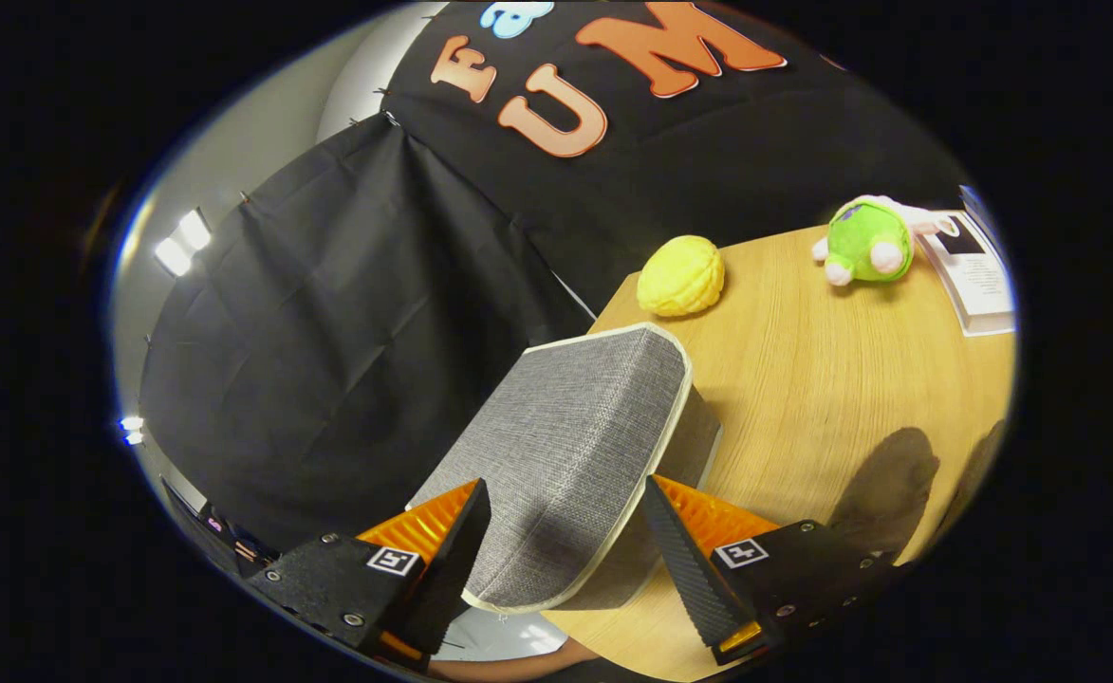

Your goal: Open the storage box then place both shoes into the box .Put the left shoe in first, then the right shoe, with the right side of both shoes facing outward in a uniform manner.

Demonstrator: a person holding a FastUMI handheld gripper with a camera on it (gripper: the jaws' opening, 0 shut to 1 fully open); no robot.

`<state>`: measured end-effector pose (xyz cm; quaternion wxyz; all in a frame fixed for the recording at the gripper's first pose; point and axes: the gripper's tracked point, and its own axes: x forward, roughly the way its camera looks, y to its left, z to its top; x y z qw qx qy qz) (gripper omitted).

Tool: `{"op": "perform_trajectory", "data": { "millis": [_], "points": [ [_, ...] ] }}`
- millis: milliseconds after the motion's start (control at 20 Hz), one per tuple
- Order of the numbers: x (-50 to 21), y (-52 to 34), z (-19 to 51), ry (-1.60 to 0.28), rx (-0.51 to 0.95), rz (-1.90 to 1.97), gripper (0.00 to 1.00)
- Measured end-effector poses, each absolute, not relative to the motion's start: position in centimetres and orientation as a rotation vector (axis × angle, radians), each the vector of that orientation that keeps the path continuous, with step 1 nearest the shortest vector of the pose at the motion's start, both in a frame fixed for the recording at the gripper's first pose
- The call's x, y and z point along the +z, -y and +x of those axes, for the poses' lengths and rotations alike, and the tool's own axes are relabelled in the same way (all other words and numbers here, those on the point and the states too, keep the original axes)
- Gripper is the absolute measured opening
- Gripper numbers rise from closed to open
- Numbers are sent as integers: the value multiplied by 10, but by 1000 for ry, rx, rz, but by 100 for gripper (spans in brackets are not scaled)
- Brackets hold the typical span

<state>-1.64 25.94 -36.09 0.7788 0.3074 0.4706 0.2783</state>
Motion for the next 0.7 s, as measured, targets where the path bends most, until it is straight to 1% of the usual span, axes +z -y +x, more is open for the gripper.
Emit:
{"op": "perform_trajectory", "data": {
  "millis": [200, 550, 600, 650, 700],
  "points": [
    [-382, -271, -18, -1051, 636, 740, 97],
    [-391, -276, -4, -1041, 625, 1019, 96],
    [-386, -274, -3, -1013, 623, 1011, 94],
    [-383, -269, 2, -983, 601, 978, 86],
    [-377, -264, 5, -956, 593, 939, 80]
  ]
}}
